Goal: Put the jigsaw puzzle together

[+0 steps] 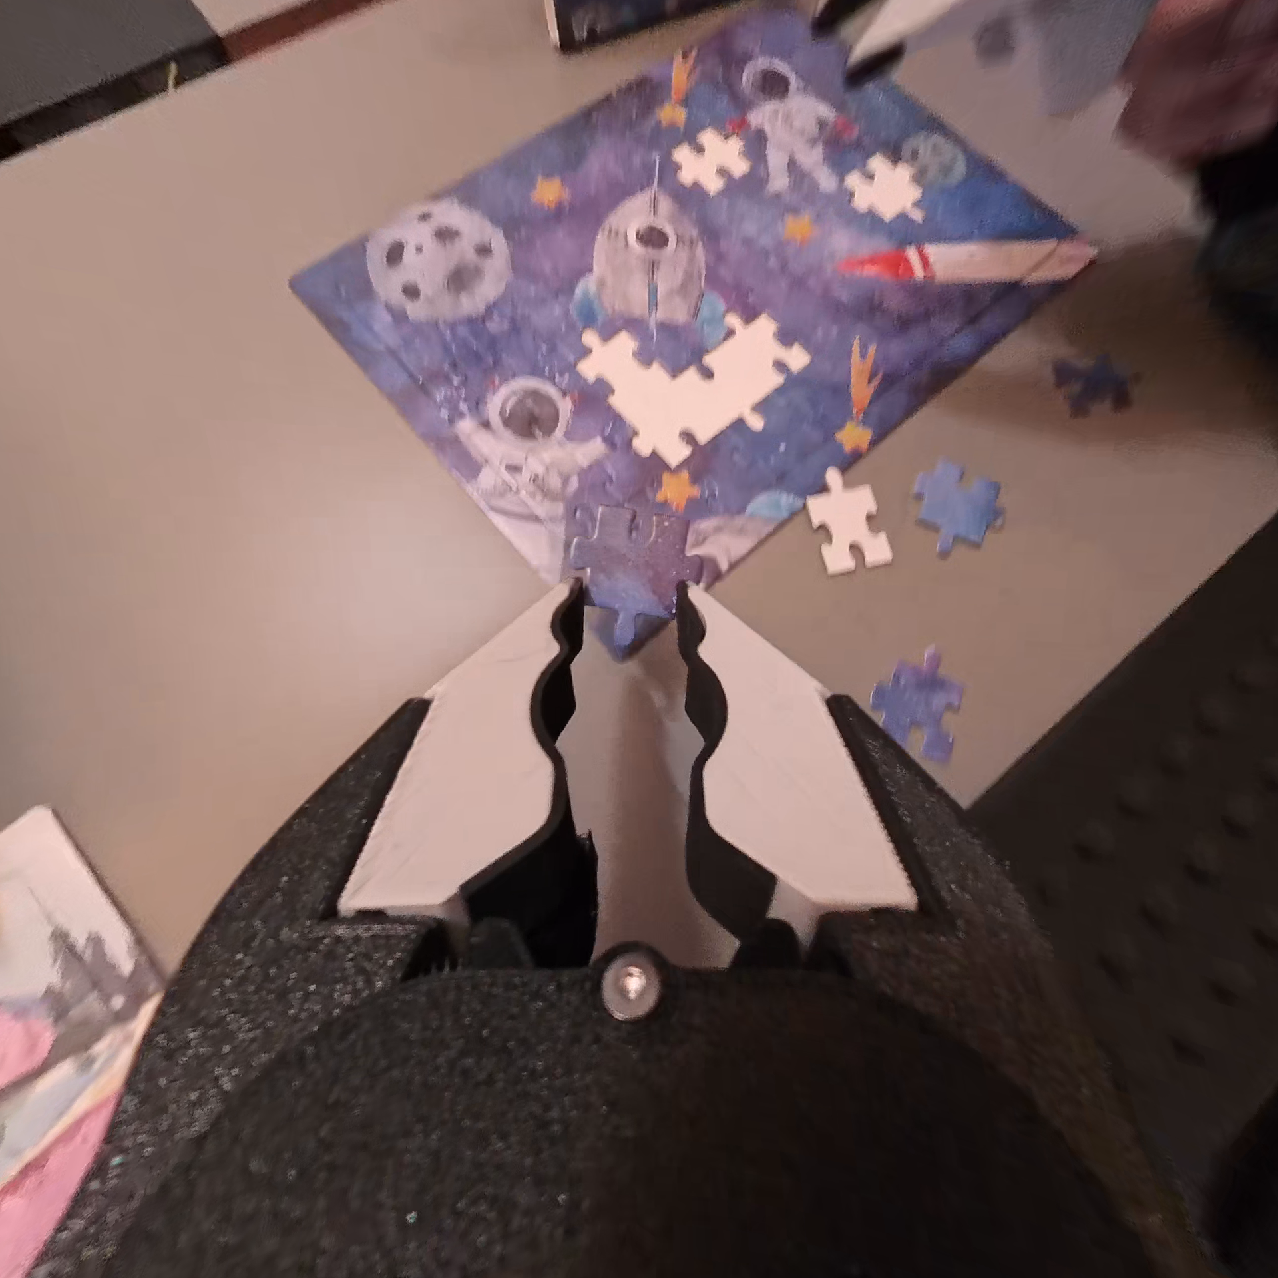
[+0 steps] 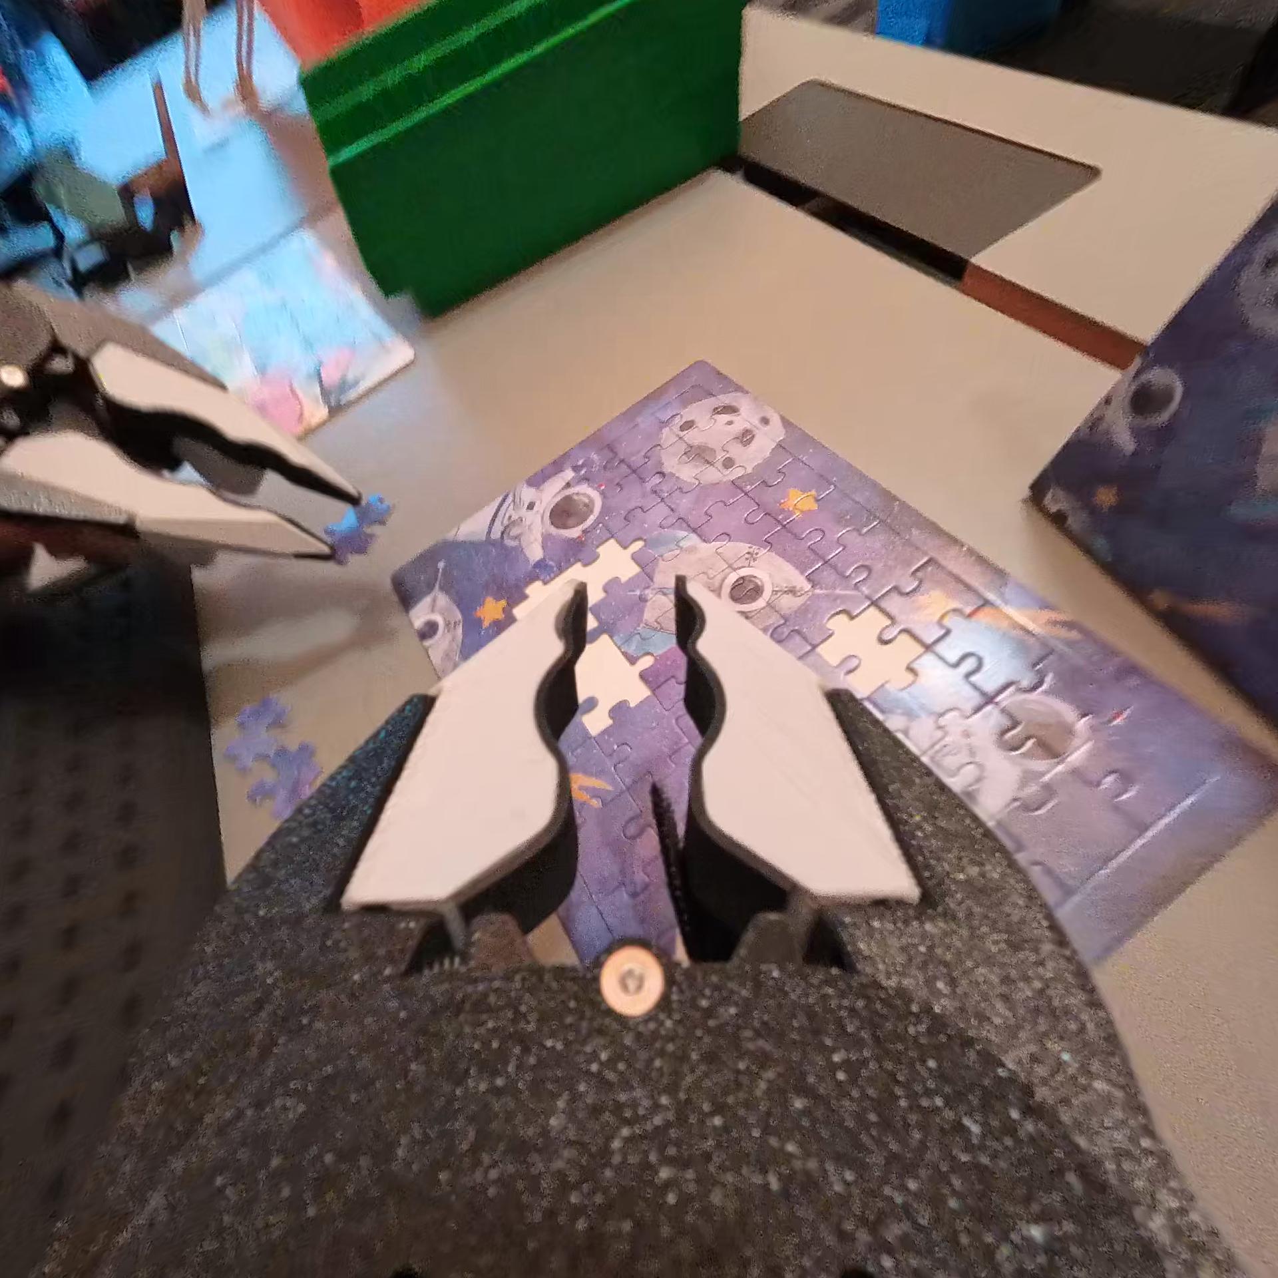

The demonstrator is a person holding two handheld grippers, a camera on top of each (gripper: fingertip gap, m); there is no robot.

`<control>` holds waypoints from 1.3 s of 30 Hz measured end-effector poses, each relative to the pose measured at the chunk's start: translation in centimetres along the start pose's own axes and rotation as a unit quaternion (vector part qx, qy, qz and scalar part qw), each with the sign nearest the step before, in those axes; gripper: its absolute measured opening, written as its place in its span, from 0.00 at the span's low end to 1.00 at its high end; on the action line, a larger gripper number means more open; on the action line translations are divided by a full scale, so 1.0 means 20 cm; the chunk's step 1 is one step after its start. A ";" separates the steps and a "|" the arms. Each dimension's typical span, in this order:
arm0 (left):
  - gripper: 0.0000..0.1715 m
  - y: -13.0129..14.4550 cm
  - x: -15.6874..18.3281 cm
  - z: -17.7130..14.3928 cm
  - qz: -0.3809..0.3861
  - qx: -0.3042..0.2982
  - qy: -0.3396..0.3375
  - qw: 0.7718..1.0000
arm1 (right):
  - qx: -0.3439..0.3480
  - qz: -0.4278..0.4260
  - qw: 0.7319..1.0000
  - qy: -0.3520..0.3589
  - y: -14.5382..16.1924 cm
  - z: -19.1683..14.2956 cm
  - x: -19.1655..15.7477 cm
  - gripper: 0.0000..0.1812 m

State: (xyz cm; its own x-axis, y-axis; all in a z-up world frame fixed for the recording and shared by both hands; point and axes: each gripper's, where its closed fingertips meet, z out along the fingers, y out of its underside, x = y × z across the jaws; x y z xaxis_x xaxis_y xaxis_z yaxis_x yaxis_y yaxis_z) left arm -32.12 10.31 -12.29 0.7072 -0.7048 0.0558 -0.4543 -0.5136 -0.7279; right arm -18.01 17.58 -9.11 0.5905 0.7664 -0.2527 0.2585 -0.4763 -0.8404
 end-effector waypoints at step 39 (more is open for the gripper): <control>0.15 -0.19 -0.06 0.44 0.053 -0.070 -0.007 0.996 | -0.034 0.002 0.995 0.088 0.20 -0.01 0.21 0.10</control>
State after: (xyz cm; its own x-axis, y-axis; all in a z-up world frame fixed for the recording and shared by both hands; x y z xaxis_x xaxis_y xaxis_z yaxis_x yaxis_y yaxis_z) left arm -26.44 17.37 -15.73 0.6579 -0.7527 -0.0260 -0.5977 -0.5008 -0.6261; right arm -14.27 18.85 -13.34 0.7155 0.6792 -0.1632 0.3034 -0.5126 -0.8032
